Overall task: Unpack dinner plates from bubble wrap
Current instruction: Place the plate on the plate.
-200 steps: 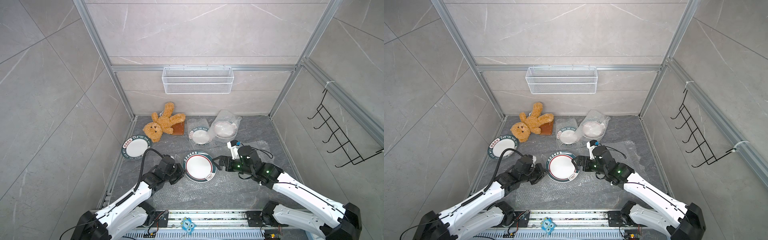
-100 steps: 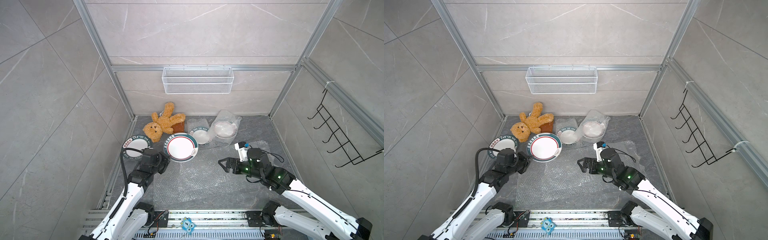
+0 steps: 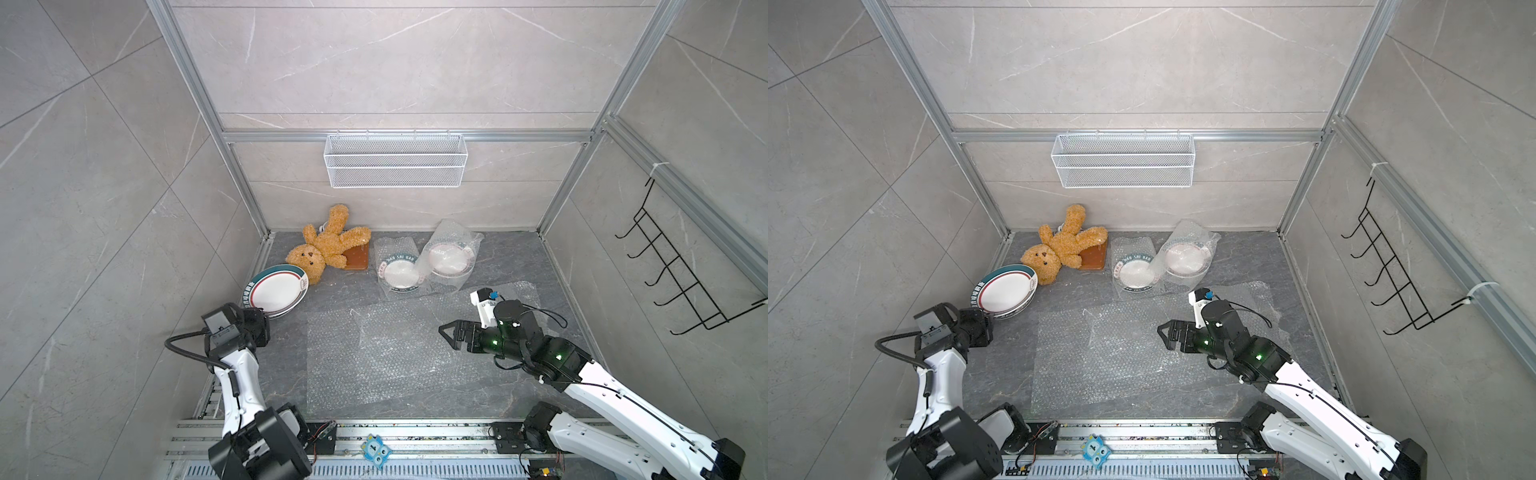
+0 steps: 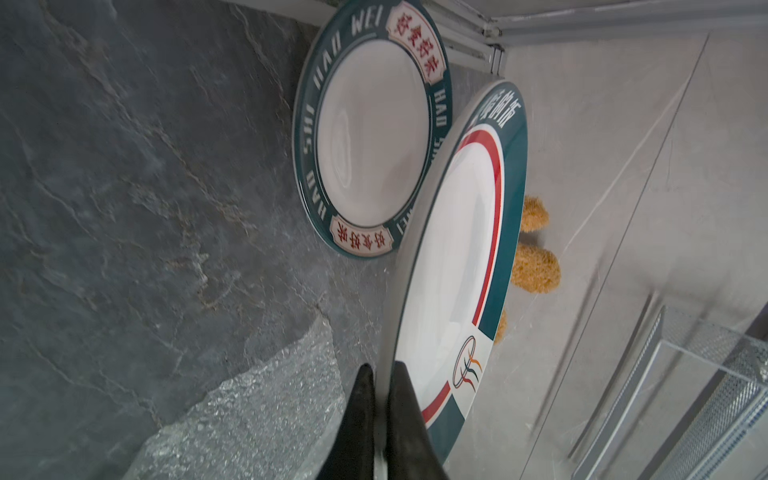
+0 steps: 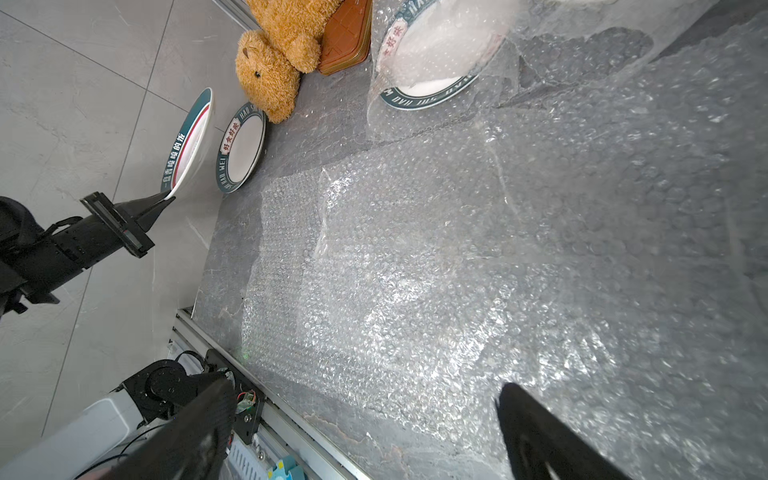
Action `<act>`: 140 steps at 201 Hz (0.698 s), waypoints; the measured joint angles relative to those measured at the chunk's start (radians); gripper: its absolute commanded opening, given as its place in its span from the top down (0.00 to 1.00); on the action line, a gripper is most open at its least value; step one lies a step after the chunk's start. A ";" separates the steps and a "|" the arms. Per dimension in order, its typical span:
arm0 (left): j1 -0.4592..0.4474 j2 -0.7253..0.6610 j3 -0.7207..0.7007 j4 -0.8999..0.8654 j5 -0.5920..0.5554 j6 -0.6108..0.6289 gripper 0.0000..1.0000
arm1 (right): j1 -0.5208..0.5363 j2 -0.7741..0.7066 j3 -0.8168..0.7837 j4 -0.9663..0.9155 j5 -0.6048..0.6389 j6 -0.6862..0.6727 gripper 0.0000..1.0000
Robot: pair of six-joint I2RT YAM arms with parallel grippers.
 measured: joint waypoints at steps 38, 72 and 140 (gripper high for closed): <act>0.031 0.122 -0.003 0.057 -0.010 0.056 1.00 | -0.003 0.032 0.000 0.003 -0.029 -0.013 0.00; 0.031 0.183 -0.003 0.074 -0.030 0.079 1.00 | -0.011 0.091 0.000 0.026 -0.057 -0.027 0.00; 0.031 0.227 -0.003 0.129 -0.098 0.079 1.00 | -0.060 0.251 0.003 0.132 -0.165 -0.034 0.00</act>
